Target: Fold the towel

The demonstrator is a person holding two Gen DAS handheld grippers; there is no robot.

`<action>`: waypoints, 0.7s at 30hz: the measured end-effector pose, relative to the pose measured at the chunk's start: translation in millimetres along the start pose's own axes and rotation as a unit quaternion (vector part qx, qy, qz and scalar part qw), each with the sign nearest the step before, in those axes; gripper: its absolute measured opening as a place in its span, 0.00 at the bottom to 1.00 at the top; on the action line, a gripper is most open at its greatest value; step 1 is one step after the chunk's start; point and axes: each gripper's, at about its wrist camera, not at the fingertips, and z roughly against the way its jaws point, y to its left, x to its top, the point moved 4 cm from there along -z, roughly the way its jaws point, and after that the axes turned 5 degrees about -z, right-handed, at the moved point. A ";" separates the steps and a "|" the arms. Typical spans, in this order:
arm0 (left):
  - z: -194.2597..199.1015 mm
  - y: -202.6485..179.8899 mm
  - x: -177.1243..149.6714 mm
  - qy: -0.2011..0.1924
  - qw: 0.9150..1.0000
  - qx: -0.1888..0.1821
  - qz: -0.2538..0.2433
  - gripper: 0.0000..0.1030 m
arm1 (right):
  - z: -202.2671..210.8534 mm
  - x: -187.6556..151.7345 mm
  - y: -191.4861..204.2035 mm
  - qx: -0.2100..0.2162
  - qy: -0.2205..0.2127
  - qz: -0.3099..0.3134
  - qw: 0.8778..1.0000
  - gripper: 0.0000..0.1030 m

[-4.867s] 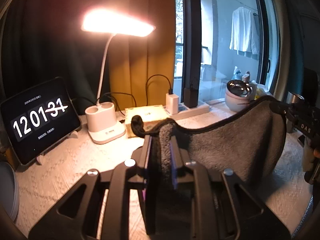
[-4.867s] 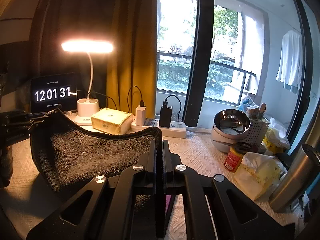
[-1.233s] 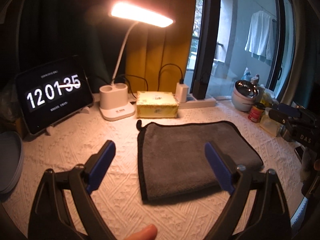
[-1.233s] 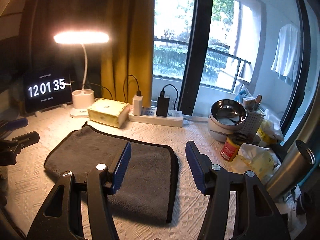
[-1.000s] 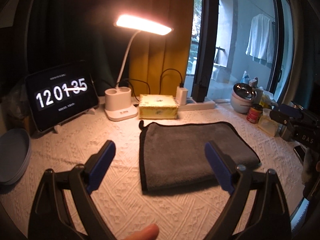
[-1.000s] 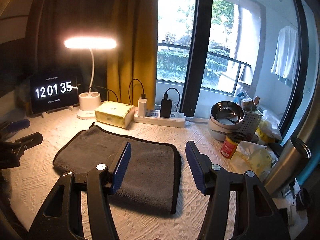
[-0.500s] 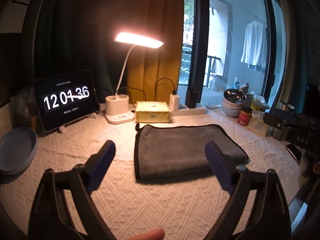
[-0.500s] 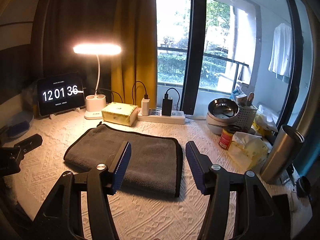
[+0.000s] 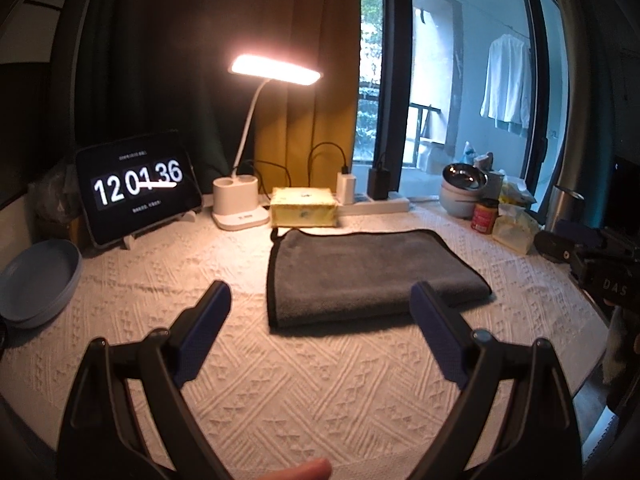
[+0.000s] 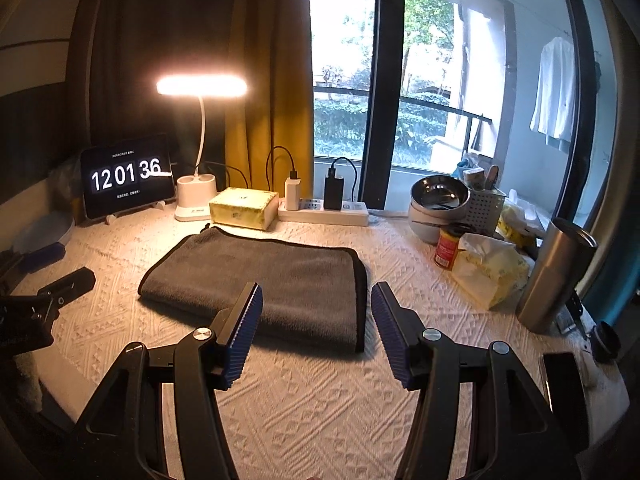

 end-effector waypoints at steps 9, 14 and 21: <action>25.3 -4.9 -4.9 -0.043 0.999 0.007 0.001 0.89 | 29.1 -10.9 10.8 0.002 -0.041 0.011 0.999 0.58; 45.1 -7.0 -1.7 -0.089 0.996 0.013 0.000 0.89 | 44.3 -11.1 19.8 0.005 -0.076 0.027 0.997 0.58; 73.1 -7.5 7.0 -0.155 0.988 0.029 -0.005 0.89 | 66.3 -3.5 17.6 0.003 -0.131 0.017 0.991 0.58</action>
